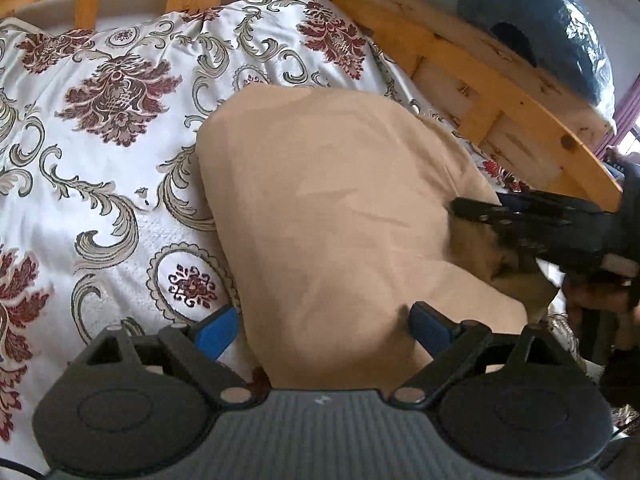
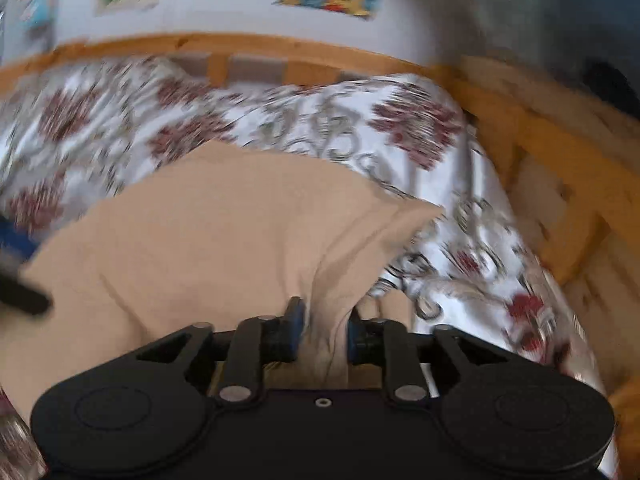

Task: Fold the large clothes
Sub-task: 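Open both tools and release the folded bundle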

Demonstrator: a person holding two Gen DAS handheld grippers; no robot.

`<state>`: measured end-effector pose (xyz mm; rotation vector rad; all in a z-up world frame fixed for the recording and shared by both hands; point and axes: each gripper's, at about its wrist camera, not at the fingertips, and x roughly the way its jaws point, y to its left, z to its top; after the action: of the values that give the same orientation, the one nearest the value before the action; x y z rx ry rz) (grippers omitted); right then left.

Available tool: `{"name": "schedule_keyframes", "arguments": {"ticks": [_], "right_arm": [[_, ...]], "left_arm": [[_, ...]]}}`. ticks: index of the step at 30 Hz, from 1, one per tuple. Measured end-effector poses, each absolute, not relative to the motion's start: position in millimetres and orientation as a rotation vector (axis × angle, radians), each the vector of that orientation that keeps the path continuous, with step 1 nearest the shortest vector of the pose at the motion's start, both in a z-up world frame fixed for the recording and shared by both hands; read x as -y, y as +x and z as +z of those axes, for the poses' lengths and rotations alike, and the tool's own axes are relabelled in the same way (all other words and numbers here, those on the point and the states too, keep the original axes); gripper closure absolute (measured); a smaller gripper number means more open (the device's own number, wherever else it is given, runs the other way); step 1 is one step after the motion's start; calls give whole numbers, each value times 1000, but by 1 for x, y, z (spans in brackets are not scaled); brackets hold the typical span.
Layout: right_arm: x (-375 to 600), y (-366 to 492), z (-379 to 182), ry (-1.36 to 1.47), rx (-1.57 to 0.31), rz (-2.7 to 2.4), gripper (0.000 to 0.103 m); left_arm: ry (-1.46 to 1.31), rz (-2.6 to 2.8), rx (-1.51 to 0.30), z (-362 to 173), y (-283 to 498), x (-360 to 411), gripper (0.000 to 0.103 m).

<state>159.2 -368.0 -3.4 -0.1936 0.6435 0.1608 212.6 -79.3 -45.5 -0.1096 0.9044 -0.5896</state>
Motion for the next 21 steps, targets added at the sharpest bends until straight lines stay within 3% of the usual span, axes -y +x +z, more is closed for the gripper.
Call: {"name": "schedule_keyframes", "arguments": {"ticks": [2,4,6,9,12,16,21], "right_arm": [[377,151,1,-130,-630,141,56],[384,137,7,-86,-596,94,36],[390,123,15,-35,-527,28,26],[381,119,25,-82,-437,-25,21],[359,143,33,-153,-411,14,8],[325,186,29,-236,-394,121,5],[307,236,-4,-349,-520,182,8]], "left_arm": [[-102,-588,-901,-46,209,81,8],[-102,-588,-907,-48,210,82,8],[-95,-590,-909,-48,213,84,8],[-81,-585,-908,-49,214,86,6],[-84,-584,-912,-51,216,87,5],[-120,-595,-919,-57,219,81,1],[-211,-618,-963,-68,230,74,0]]}}
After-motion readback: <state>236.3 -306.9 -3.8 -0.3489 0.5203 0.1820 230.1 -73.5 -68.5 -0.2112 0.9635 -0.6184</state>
